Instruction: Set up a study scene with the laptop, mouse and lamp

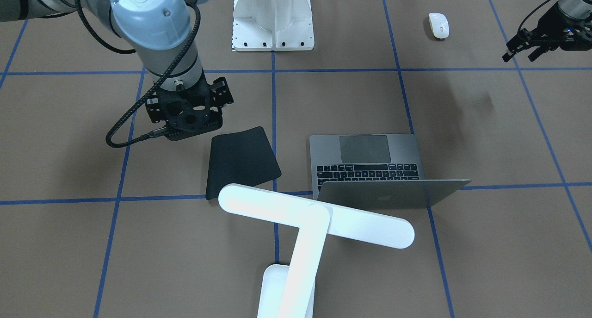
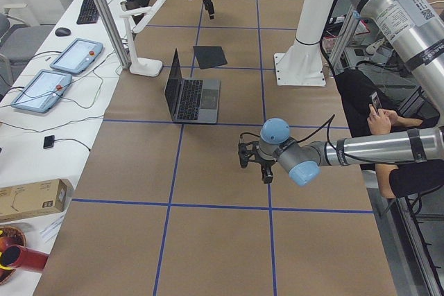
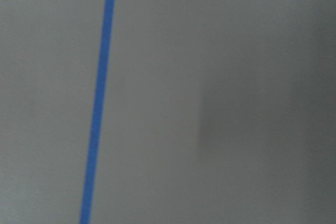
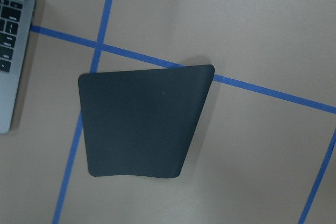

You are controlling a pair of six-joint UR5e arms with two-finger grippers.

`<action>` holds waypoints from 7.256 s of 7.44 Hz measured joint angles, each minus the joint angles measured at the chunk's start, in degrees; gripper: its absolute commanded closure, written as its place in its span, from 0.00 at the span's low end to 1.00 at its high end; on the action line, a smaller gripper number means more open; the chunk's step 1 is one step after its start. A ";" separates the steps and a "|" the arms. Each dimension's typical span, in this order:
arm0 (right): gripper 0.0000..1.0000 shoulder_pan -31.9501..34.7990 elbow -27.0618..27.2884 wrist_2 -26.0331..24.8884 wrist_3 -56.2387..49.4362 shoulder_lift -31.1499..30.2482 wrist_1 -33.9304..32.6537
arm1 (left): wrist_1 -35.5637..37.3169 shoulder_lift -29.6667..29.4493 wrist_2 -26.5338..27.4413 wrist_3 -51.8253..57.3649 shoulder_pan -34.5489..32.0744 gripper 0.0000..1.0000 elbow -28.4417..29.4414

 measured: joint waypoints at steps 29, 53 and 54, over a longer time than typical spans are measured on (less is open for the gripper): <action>0.00 1.75 10.73 -2.18 -6.96 -9.11 0.90 | -4.32 -5.28 -0.92 -27.16 44.25 0.13 3.17; 0.00 0.83 10.57 -2.43 -6.96 -8.68 0.85 | -3.24 -5.93 0.81 -24.17 41.76 0.37 3.24; 0.00 0.83 10.55 -2.43 -6.96 -8.69 0.88 | -3.25 -5.93 0.81 -24.17 41.44 0.37 3.12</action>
